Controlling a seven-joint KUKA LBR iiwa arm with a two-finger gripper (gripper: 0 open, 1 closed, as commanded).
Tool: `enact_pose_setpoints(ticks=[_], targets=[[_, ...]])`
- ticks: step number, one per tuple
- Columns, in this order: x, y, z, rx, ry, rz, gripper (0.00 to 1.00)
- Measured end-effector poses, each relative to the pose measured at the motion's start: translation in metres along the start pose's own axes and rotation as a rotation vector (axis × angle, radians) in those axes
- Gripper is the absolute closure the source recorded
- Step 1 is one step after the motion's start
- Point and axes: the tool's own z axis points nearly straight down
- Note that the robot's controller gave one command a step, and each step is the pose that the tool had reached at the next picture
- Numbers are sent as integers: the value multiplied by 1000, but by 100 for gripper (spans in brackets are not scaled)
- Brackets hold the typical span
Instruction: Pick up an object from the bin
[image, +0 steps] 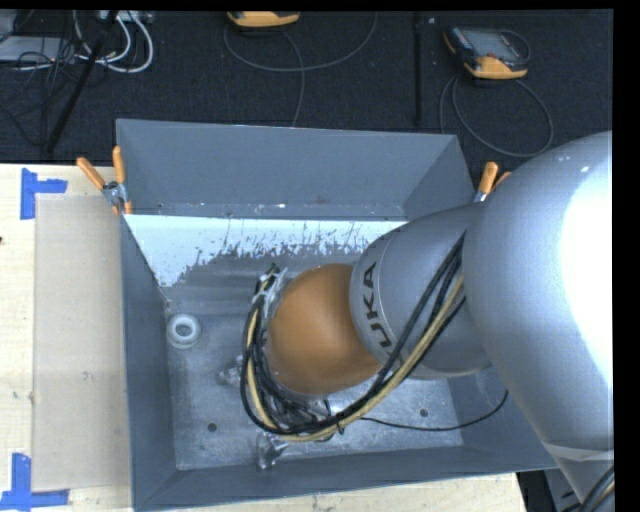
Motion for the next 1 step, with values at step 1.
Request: enact_pose_setpoints(ticks=[1], targets=[[32, -87, -28, 6, 34, 14, 0]])
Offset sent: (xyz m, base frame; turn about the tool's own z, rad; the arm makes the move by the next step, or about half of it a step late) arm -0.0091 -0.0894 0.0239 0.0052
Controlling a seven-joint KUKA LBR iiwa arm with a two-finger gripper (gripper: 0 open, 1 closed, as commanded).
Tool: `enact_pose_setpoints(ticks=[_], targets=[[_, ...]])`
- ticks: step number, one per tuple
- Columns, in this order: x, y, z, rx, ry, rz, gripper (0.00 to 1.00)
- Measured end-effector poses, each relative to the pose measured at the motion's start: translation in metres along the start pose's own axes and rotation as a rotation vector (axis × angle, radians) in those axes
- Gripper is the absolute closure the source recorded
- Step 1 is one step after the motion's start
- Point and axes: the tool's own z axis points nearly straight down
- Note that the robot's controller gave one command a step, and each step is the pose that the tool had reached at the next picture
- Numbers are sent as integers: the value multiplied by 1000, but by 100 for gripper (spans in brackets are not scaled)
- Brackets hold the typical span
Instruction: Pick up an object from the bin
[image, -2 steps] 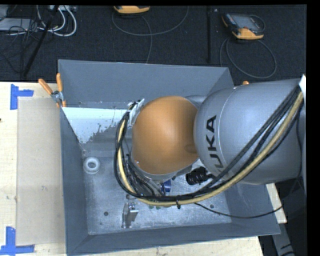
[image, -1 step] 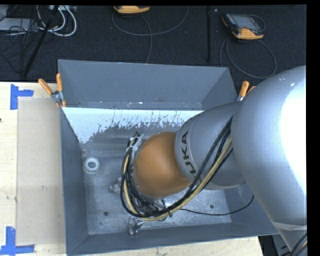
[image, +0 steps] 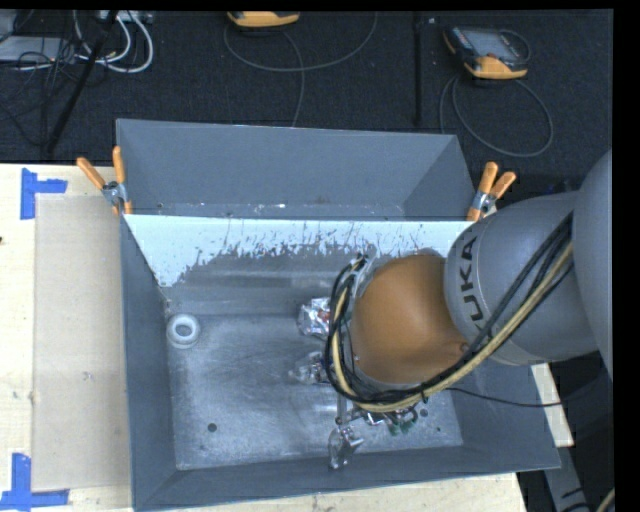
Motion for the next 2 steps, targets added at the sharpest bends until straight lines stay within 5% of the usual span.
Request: enact_pose_setpoints(ticks=[1, 2], targets=[[-106, -44, 4, -6, 8, -326, 0], [-107, -72, 31, -9, 0, -786, 0]])
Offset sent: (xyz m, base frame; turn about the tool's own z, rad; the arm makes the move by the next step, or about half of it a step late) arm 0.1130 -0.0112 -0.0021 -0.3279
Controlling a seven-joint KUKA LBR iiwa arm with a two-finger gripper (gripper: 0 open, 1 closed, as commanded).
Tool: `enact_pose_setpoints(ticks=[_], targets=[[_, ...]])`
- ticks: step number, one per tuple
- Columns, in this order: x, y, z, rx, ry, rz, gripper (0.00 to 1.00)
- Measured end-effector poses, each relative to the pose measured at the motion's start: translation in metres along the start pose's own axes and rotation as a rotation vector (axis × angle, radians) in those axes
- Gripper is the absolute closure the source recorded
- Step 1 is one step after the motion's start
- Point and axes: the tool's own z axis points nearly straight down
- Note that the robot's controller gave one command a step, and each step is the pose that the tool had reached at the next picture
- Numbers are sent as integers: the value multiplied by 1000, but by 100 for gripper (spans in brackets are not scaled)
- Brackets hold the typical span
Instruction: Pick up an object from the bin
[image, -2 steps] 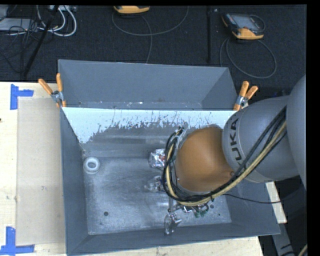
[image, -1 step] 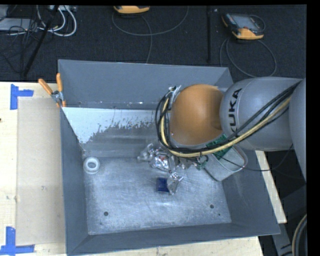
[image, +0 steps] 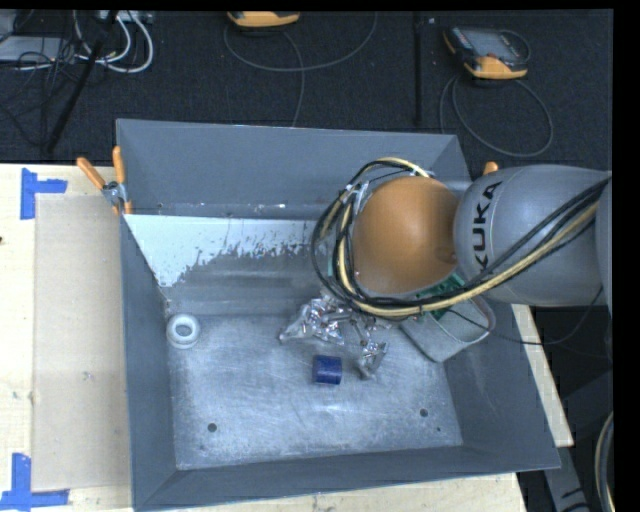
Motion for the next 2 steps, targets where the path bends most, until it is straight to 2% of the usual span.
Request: enact_pose_setpoints(ticks=[1, 2], targets=[[0, 16, 0, 2, 2, -254, 0], [-1, 14, -4, 5, -2, -249, 100]])
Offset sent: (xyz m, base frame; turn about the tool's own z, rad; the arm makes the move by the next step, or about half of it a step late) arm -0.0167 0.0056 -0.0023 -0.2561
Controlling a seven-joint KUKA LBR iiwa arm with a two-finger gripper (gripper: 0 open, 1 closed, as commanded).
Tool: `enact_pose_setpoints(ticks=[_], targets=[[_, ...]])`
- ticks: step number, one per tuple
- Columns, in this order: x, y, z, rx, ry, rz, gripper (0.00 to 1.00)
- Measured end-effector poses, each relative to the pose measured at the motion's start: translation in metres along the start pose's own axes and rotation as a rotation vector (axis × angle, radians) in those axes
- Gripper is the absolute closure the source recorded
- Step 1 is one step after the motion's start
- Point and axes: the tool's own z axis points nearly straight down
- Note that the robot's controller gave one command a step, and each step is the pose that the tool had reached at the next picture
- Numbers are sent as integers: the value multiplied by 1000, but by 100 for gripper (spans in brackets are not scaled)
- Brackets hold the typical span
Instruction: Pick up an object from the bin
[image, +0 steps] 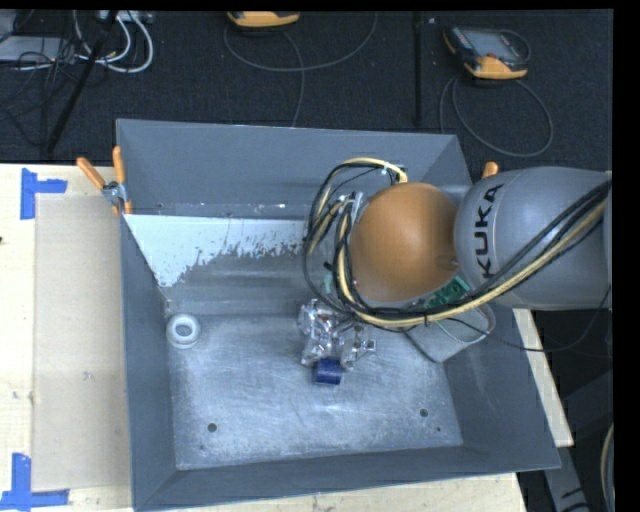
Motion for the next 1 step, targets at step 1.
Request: enact_pose_setpoints(ticks=[1], targets=[[-3, -3, -112, -3, 4, 4, 100]])
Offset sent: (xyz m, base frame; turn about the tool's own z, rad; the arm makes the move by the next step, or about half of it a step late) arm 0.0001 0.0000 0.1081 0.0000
